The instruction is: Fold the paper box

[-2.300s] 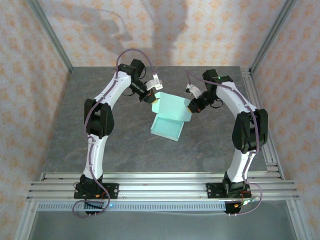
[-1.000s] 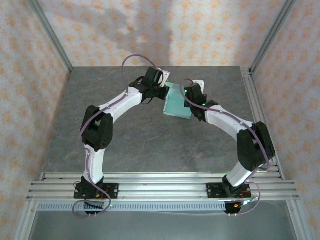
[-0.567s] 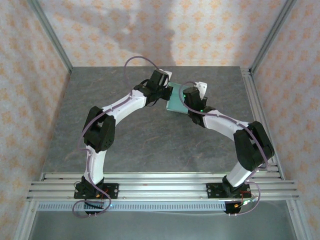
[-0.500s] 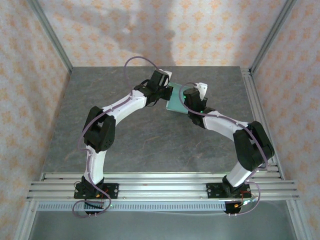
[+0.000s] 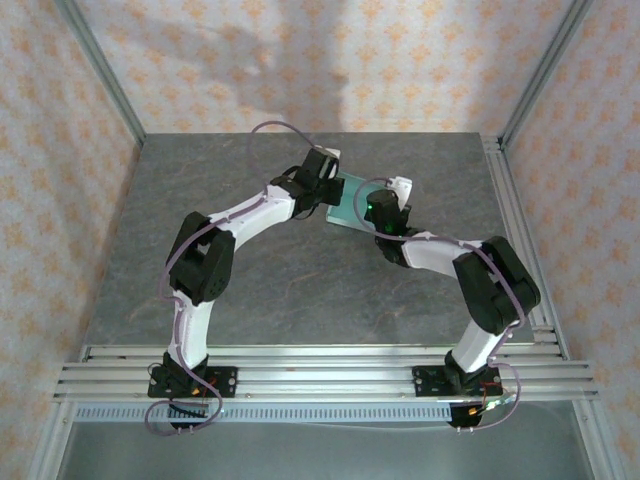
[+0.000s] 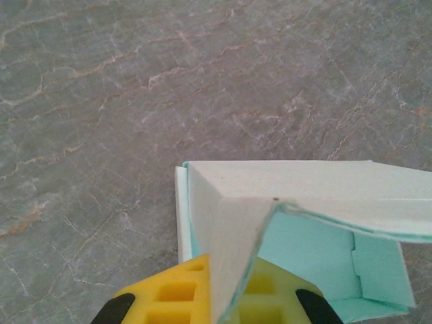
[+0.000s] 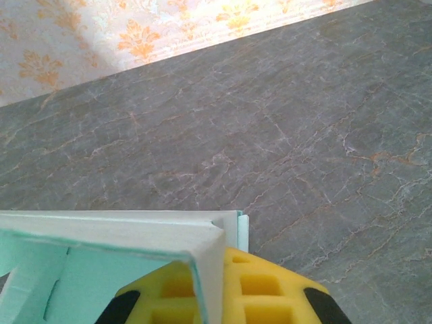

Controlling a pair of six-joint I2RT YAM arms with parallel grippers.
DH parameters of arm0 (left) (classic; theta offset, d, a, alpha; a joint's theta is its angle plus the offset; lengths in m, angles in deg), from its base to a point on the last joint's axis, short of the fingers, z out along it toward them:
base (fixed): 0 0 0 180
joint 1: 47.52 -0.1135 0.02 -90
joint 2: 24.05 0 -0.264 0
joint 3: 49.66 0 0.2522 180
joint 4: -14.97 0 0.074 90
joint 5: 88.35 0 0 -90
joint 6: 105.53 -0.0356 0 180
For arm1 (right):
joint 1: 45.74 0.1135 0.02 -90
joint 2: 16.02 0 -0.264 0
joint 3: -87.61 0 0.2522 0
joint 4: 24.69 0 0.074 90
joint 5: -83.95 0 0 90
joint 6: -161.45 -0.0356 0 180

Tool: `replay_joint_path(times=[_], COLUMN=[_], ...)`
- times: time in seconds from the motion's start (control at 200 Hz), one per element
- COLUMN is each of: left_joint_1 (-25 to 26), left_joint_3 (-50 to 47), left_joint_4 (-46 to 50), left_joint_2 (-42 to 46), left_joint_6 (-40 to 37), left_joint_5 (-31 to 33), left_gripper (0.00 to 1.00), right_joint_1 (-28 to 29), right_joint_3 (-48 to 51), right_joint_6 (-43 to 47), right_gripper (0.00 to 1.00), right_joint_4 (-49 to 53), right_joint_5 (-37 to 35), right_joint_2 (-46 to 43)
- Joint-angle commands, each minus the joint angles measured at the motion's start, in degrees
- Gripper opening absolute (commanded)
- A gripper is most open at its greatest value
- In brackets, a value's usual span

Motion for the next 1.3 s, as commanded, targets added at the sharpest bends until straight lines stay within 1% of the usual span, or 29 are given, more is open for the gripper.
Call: replay_joint_path(times=[0.0,0.25,0.445,0.591,0.641,0.706,0.786,0.896,0.926,0.966,1.011,1.071,1.156,1.191,1.231,1.296], left_joint_1=[1.3,1.5,1.5,1.5,1.5,1.5,1.5,1.5,1.5,1.5,1.5,1.5,1.5,1.5,1.5,1.6], left_joint_3=[-2.3,-7.8,-9.5,-10.7,-11.0,-11.1,-10.9,-10.0,-9.8,-9.8,-9.8,-9.7,-9.7,-9.7,-9.8,-10.0], left_joint_4=[-2.8,-6.9,-8.2,-8.6,-8.6,-8.4,-7.8,-6.6,-6.3,-6.3,-6.2,-6.2,-6.3,-6.3,-6.4,-6.7], left_joint_2=[-0.5,0.8,0.5,0.6,0.7,0.9,0.8,0.3,0.2,0.2,0.1,0.1,0.1,0.1,0.1,0.3], left_joint_6=[1.4,2.4,2.8,3.0,3.1,2.9,2.7,2.4,2.5,2.5,2.6,2.5,2.3,2.0,1.7,1.1], left_joint_5=[-1.0,-0.8,-0.9,-0.9,-0.7,-0.3,0.3,1.0,1.0,1.1,1.2,1.2,0.9,0.8,0.5,-0.1], left_gripper=[0.00,0.00,0.00,0.00,0.00,0.00,0.00,0.00,0.00,0.00,0.00,0.00,0.00,0.00,0.00,0.00], right_joint_1=[1.0,0.9,1.4,1.7,1.7,1.8,1.7,1.7,1.8,1.7,1.7,1.8,1.8,1.7,1.6,0.6], right_joint_3=[1.1,4.8,7.3,8.4,8.9,9.5,10.5,13.1,14.2,15.6,17.4,19.0,19.2,18.5,16.8,12.6], right_joint_6=[-0.9,0.2,0.8,0.8,1.2,1.8,2.9,4.3,4.7,5.0,5.3,5.5,4.6,3.4,0.9,-2.4], right_gripper=[0.00,0.00,0.00,0.01,0.06,0.17,0.38,0.72,0.79,0.84,0.89,0.92,0.93,0.93,0.92,0.90], right_joint_4=[-6.2,-12.5,-17.0,-18.4,-19.0,-19.1,-19.3,-19.5,-19.5,-19.3,-19.1,-16.9,-10.9,-7.8,-2.8,5.2], right_joint_5=[2.5,4.9,5.9,6.3,6.7,7.3,8.1,9.5,9.9,10.1,10.4,11.0,11.4,10.5,8.8,8.1], right_joint_2=[1.0,1.8,3.4,3.8,2.9,0.9,-2.0,-6.6,-8.3,-10.8,-13.9,-18.5,-25.0,-27.3,-28.9,-30.9])
